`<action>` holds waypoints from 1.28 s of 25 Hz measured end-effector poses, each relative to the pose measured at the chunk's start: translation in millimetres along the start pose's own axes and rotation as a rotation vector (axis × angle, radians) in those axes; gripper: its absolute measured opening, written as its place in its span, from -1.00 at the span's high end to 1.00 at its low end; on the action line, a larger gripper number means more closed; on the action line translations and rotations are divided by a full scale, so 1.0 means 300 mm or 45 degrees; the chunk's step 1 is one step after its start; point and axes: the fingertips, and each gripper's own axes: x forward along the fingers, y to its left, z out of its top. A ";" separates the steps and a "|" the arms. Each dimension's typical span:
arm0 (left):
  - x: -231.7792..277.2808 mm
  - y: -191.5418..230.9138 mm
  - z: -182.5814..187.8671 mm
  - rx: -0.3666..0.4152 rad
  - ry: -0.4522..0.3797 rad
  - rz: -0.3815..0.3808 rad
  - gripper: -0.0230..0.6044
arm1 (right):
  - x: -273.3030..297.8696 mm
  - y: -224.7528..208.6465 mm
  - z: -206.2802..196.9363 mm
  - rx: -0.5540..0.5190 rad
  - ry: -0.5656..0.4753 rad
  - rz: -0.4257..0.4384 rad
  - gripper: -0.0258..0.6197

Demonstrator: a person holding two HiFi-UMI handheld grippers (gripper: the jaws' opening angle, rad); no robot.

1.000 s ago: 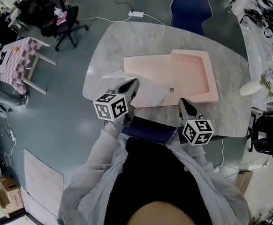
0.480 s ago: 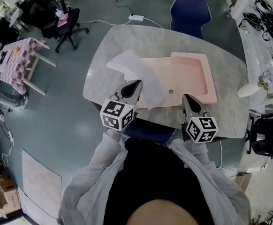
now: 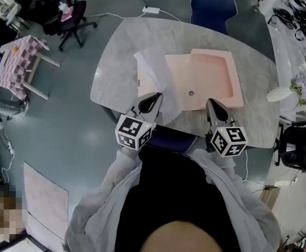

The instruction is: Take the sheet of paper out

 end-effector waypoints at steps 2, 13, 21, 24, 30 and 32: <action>0.000 -0.008 -0.018 0.004 0.013 -0.003 0.93 | -0.008 0.000 -0.012 0.000 0.003 -0.002 0.89; 0.013 -0.032 -0.054 -0.012 0.042 -0.037 0.93 | -0.028 0.008 -0.041 -0.027 0.024 -0.007 0.89; 0.026 -0.043 -0.061 -0.017 0.053 -0.044 0.93 | -0.030 0.002 -0.046 -0.026 0.031 -0.003 0.89; 0.027 -0.043 -0.060 -0.016 0.051 -0.041 0.93 | -0.027 0.002 -0.049 -0.027 0.036 0.001 0.89; 0.018 -0.036 -0.063 -0.016 0.056 -0.040 0.93 | -0.026 0.012 -0.056 -0.019 0.043 0.001 0.89; 0.019 -0.040 -0.064 -0.015 0.059 -0.041 0.93 | -0.030 0.013 -0.059 -0.016 0.046 0.004 0.89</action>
